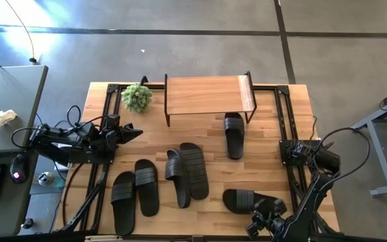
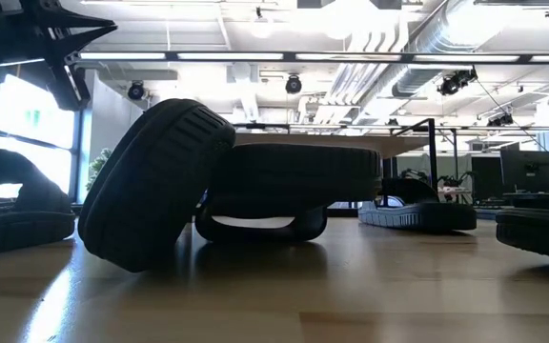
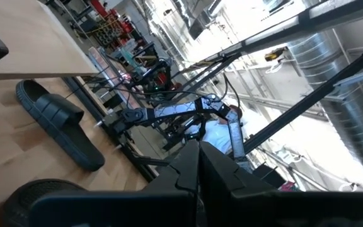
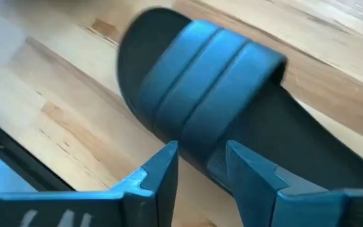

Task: Pick and place slides into the shelf
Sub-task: Put the black slipper under the shelf

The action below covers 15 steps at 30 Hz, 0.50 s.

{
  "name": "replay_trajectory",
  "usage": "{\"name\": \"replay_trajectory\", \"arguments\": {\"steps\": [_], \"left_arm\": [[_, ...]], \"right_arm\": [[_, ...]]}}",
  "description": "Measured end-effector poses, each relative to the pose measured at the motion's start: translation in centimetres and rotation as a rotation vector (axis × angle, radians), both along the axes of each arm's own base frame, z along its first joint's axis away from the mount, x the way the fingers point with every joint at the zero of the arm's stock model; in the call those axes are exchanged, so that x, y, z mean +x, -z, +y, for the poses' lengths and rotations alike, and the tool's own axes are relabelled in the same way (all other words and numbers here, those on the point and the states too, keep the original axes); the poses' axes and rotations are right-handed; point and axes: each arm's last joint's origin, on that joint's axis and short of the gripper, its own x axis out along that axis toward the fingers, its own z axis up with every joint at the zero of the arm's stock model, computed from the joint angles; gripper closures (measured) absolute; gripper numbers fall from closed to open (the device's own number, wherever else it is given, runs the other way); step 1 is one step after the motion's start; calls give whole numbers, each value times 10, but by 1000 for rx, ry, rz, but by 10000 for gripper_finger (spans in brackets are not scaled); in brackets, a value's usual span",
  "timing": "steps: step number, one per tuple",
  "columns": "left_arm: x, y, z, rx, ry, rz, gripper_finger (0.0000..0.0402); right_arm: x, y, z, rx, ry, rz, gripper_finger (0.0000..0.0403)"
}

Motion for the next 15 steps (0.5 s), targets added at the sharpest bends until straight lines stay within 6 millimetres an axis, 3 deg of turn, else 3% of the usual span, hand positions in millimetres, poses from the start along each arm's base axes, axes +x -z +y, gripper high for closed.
{"name": "replay_trajectory", "arguments": {"steps": [10, 15], "left_arm": [[0, 0, 0, -41, 11, -5, 401], [0, 0, 0, -85, 23, -14, 401]], "right_arm": [[3, 0, -7, 6, 78, 70, 195], [4, 19, -10, 22, 80, 32, 182]]}}
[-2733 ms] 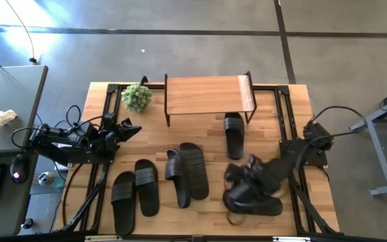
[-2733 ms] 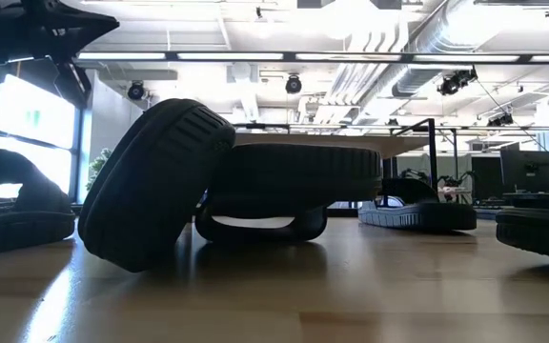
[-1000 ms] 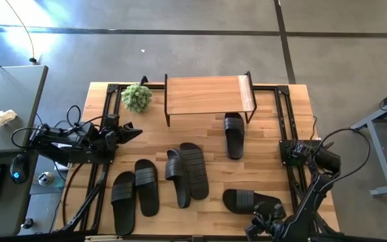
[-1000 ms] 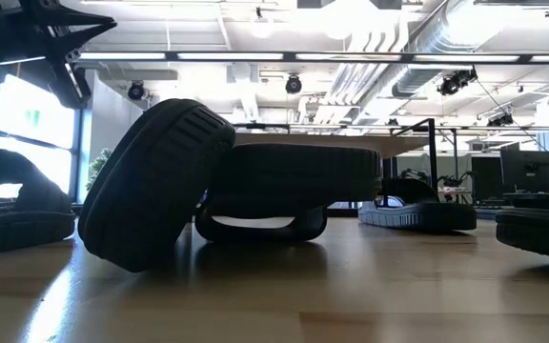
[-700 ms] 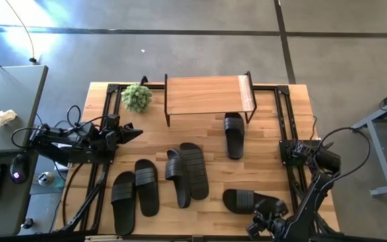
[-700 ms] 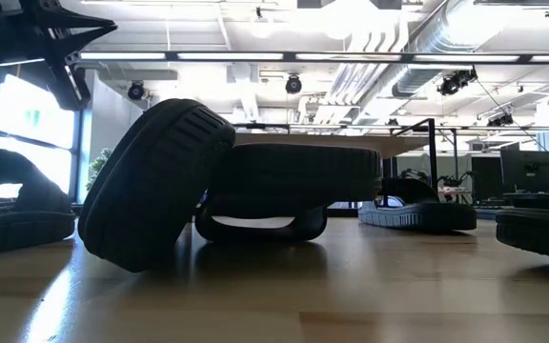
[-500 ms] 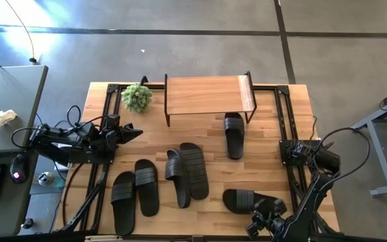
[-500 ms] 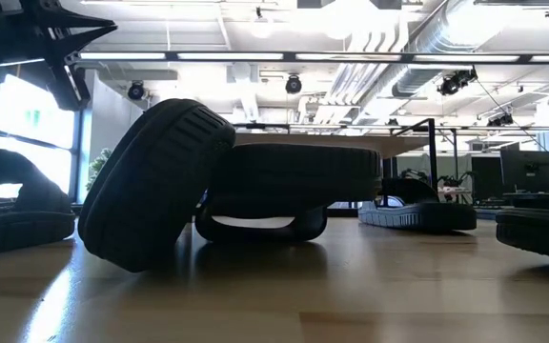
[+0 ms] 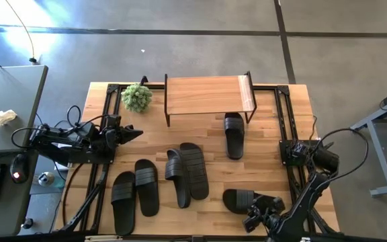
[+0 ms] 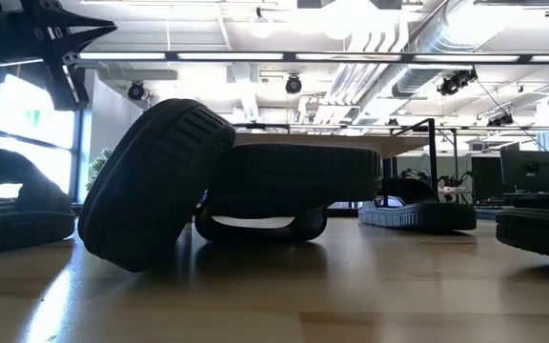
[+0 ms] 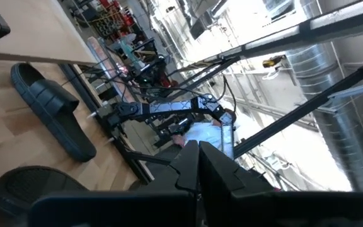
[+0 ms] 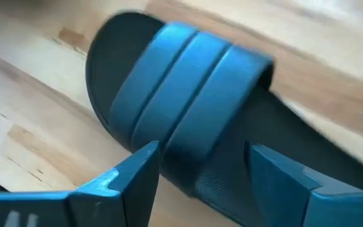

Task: Pick and place slides into the shelf
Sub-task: Put the black slipper under the shelf

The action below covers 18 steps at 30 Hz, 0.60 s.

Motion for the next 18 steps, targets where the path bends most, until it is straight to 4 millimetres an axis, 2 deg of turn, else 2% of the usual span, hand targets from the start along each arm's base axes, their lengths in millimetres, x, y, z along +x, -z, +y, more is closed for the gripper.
{"name": "replay_trajectory", "arguments": {"steps": [7, 14, 18], "left_arm": [[0, 0, 0, -56, 24, -12, 401], [0, 0, -1, -64, 46, -13, 401], [0, 0, -1, -64, 47, -14, 401]], "right_arm": [[0, 32, 0, 36, -28, -193, 180], [4, 47, -2, 89, -42, -290, 187], [5, 51, -2, 84, -40, -366, 207]]}}
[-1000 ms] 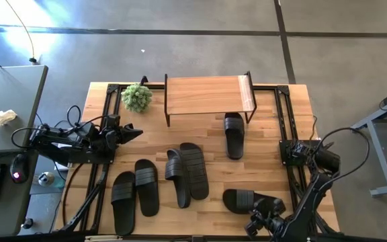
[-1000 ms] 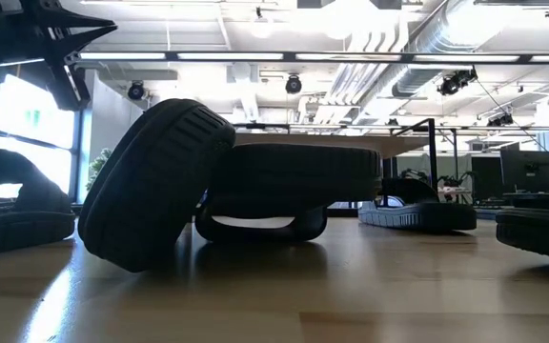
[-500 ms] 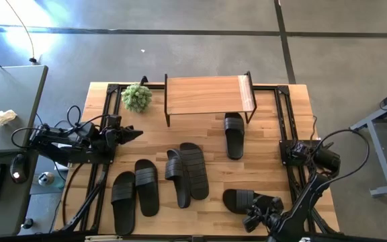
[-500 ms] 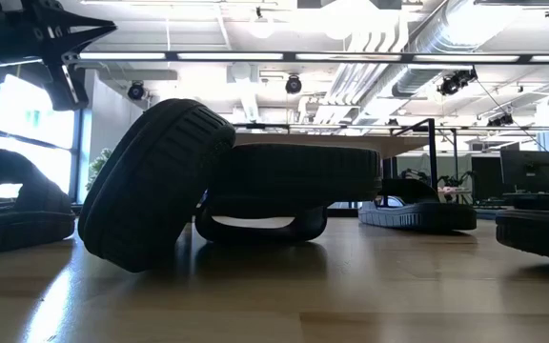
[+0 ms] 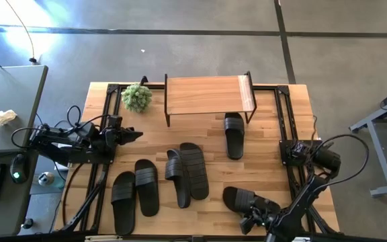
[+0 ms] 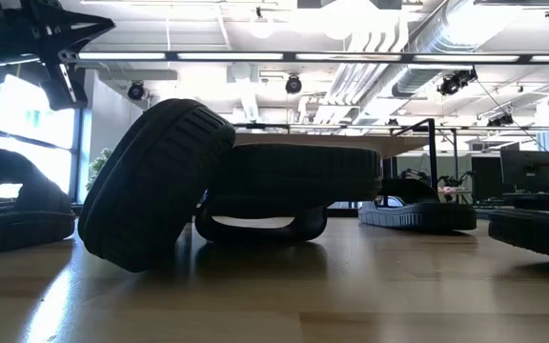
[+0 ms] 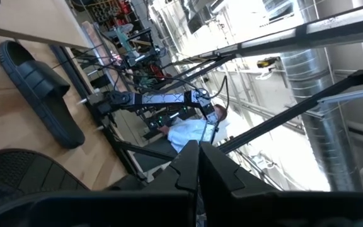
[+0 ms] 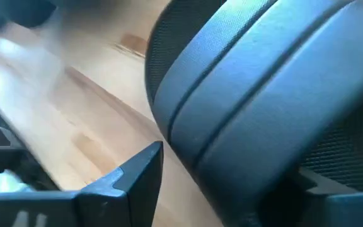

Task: Pick and place slides into the shelf
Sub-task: Put the black slipper under the shelf

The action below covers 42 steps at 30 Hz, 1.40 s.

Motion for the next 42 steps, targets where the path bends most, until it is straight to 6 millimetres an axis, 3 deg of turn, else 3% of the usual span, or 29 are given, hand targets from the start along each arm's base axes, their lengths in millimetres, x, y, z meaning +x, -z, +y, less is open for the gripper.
{"name": "replay_trajectory", "arguments": {"steps": [4, 12, 19, 23, 27, 34, 39, 42], "left_arm": [[0, 0, 0, 0, -1, 1, 401], [0, 0, 0, 2, -1, 3, 401], [0, 2, 0, 2, -1, 17, 401], [0, 2, 0, 4, -1, 21, 401], [0, 2, 0, 5, -1, 21, 401], [0, 2, 0, 26, -5, 25, 401], [0, 2, 0, 59, -5, 30, 401], [0, 2, 0, 63, -1, 31, 401]], "right_arm": [[4, -1, 1, -9, 0, -36, 254], [6, -3, -1, -49, -5, -71, 388], [12, -10, 0, -50, 5, -73, 399], [23, -34, 2, -93, 27, -48, 400], [37, -76, -5, -191, 60, 13, 401], [74, -145, -43, -284, 185, 102, 402], [111, -166, -76, -266, 236, 111, 402], [135, -168, -97, -253, 227, 126, 402]]}}
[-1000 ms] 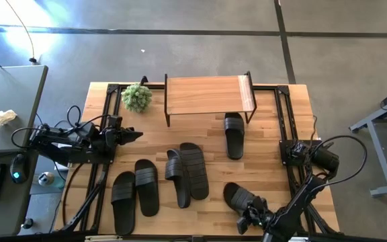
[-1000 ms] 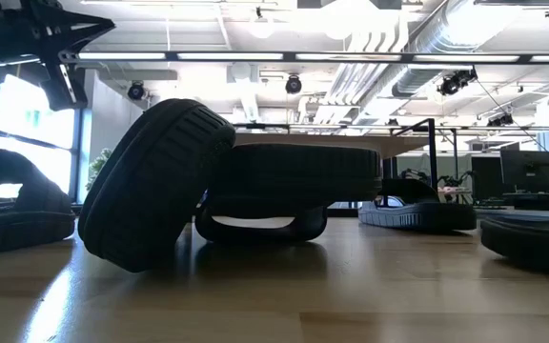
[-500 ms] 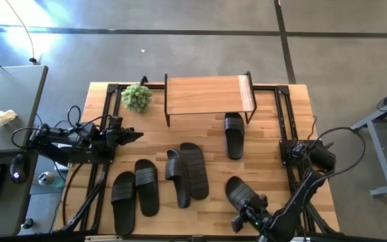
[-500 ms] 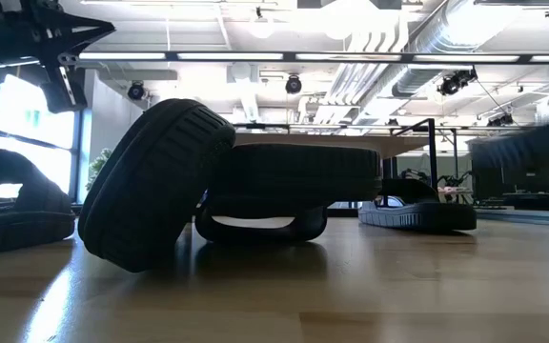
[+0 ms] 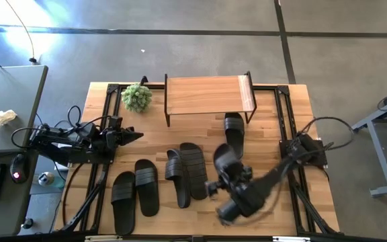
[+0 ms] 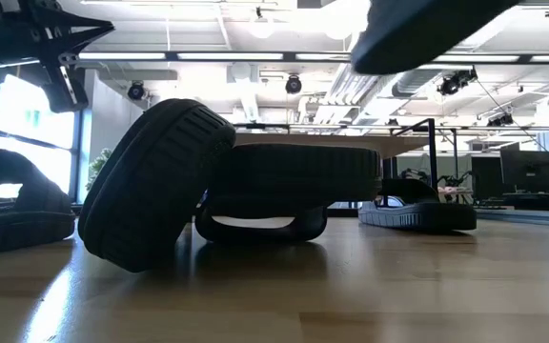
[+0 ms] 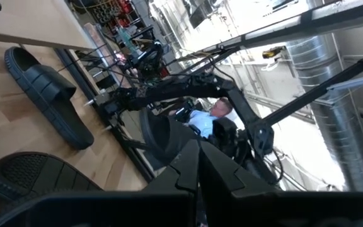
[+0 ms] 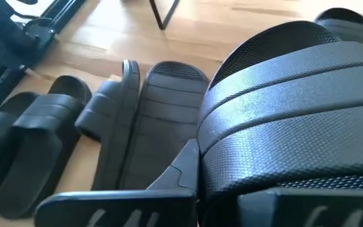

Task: Pick and place slides into the shelf
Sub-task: Put the black slipper under the shelf

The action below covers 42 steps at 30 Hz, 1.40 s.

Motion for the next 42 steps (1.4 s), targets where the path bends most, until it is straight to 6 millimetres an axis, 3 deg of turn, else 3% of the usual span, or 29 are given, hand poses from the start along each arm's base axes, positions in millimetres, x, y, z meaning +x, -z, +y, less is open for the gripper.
{"name": "replay_trajectory", "arguments": {"steps": [6, 14, 21, 26, 30, 37, 42], "left_arm": [[0, 2, -1, 6, 21, 22, 401], [2, 10, -2, 16, 77, 107, 401], [2, 10, -3, 18, 91, 103, 401], [2, 10, -3, 17, 91, 103, 401], [2, 10, -3, 14, 91, 103, 401], [2, 10, -3, 13, 91, 103, 401], [2, 10, -2, 12, 83, 103, 401]], "right_arm": [[38, 18, -45, 69, -10, 90, 402], [69, 54, -87, 129, -50, 81, 403], [66, 90, -112, 100, 42, 107, 403], [72, 119, -121, 103, 65, -62, 403], [63, 138, -127, 37, 192, -138, 403], [59, 142, -133, -47, 288, -219, 403], [61, 141, -148, -76, 345, -238, 403]]}}
